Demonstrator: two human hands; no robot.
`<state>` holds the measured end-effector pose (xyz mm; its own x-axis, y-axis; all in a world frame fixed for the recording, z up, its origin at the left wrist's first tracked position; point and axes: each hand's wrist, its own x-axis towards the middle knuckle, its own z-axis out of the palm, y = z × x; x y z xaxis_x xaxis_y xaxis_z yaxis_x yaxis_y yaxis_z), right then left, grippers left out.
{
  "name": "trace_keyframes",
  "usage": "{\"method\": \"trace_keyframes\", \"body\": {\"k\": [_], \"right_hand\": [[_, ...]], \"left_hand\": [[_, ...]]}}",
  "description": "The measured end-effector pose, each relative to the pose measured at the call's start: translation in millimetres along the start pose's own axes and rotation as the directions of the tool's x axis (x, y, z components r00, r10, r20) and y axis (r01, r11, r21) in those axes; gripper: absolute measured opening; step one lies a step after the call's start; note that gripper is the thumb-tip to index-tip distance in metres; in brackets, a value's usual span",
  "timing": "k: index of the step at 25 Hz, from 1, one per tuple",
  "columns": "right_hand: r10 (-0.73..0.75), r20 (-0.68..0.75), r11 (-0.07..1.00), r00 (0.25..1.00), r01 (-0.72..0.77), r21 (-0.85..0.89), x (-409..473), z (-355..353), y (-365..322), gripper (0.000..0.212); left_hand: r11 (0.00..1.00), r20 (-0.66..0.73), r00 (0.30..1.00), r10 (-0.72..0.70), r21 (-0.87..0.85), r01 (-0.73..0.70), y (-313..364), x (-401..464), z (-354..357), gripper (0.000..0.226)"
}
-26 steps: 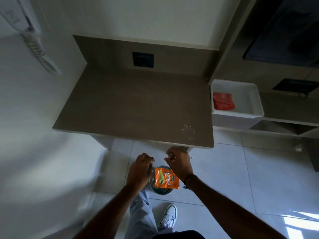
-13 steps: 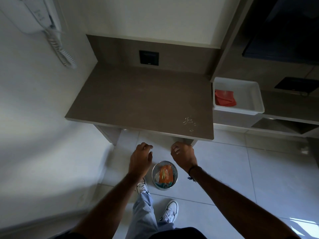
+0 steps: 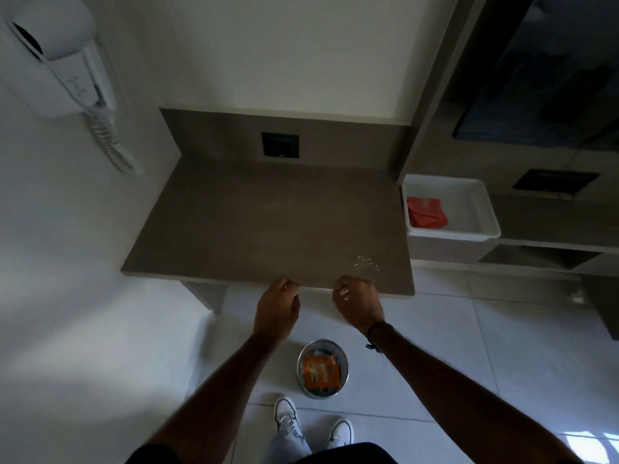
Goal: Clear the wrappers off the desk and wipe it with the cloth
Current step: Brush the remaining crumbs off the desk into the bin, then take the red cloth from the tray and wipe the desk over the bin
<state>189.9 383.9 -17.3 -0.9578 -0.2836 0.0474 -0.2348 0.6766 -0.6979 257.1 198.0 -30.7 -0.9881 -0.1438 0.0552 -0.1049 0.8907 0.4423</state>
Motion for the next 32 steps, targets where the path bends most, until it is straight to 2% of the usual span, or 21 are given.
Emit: {"method": "trace_keyframes", "body": {"k": [1,2,4,6,8,15,19,22,25,28,32], "right_hand": [[0.022,-0.004,0.999,1.0,-0.022,-0.03,8,-4,-3,0.009],[0.043,-0.011,0.995,0.999,-0.044,-0.092,14,-7,-4,0.016],[0.08,0.016,0.959,0.997,-0.072,-0.275,28,-13,-2,0.063],[0.136,0.073,0.906,0.988,-0.094,-0.412,43,-22,5,0.097],[0.196,0.1,0.876,0.975,-0.128,-0.465,55,-33,17,0.108],[0.324,0.043,0.829,0.945,-0.261,-0.495,117,-97,98,0.108],[0.365,-0.014,0.823,0.931,-0.33,-0.463,176,-151,176,0.1],[0.409,-0.049,0.838,0.911,-0.396,-0.376,223,-180,226,0.091],[0.519,0.003,0.816,0.855,-0.494,-0.301,262,-191,266,0.081],[0.625,0.063,0.773,0.778,-0.606,-0.19,293,-188,291,0.075],[0.622,0.19,0.782,0.759,-0.598,-0.175,306,-174,308,0.099]], "left_hand": [[1.0,0.024,1.0,0.008,0.012,-0.008,-2,10,-2,0.034],[0.998,0.072,0.997,0.013,0.059,-0.017,-4,20,-4,0.052],[0.979,0.167,0.986,0.023,0.194,-0.055,-8,41,-6,0.087],[0.969,0.217,0.975,0.052,0.226,-0.102,-9,61,-3,0.096],[0.969,0.249,0.967,0.06,0.216,-0.116,-5,80,3,0.097],[0.975,0.306,0.946,0.11,0.151,-0.162,50,169,57,0.092],[0.961,0.382,0.902,0.203,0.099,-0.258,122,249,111,0.088],[0.935,0.387,0.879,0.277,0.103,-0.34,181,308,148,0.076],[0.866,0.389,0.849,0.359,0.202,-0.458,228,363,178,0.07],[0.854,0.432,0.848,0.308,0.268,-0.447,261,410,204,0.077],[0.887,0.523,0.826,0.211,0.252,-0.386,275,427,234,0.095]]}}
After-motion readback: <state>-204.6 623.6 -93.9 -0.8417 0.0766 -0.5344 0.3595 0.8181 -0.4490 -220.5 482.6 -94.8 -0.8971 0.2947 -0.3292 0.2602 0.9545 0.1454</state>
